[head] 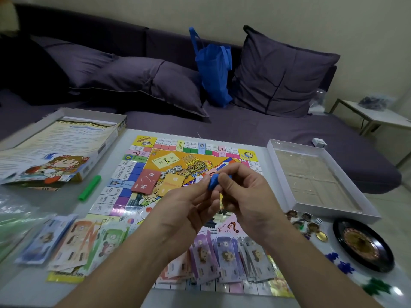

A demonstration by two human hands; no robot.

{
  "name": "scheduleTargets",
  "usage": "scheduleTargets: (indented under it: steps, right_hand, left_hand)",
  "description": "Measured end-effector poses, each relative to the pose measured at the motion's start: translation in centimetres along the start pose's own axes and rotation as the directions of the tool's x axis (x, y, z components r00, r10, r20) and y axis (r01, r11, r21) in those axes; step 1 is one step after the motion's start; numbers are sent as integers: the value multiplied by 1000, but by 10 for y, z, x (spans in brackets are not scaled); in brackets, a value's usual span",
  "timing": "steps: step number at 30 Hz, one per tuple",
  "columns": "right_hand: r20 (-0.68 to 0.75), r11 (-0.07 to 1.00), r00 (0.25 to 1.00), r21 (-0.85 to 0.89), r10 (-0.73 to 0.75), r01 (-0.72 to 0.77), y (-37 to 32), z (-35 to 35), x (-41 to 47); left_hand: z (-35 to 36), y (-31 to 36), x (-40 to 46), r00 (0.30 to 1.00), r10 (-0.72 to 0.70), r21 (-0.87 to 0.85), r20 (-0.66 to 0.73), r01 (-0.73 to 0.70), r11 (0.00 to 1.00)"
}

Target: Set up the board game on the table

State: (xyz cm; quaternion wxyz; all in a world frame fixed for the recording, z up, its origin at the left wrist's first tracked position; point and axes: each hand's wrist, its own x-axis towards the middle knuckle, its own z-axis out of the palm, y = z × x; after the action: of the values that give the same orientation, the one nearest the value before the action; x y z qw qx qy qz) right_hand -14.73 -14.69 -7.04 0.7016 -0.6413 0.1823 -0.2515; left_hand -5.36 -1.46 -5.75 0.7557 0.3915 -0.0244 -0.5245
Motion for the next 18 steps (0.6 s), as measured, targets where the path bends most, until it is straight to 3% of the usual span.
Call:
scheduleTargets:
  steps: [6,12,18]
  right_hand:
    - [9,996,1000,-85,-12,13,-5,2,-3]
    - [13,999,1000,39,23,-24,-1,10,-3]
    - [-29,981,997,-183,-66,60,-4,12,-4]
  left_hand:
    - [-4,-4,3,998,52,22,-33,-52,998]
    - [-6,-5,6,994,104,47,-35,-103,994]
    - [-4,-5,8,991,90,45,-94,-86,995]
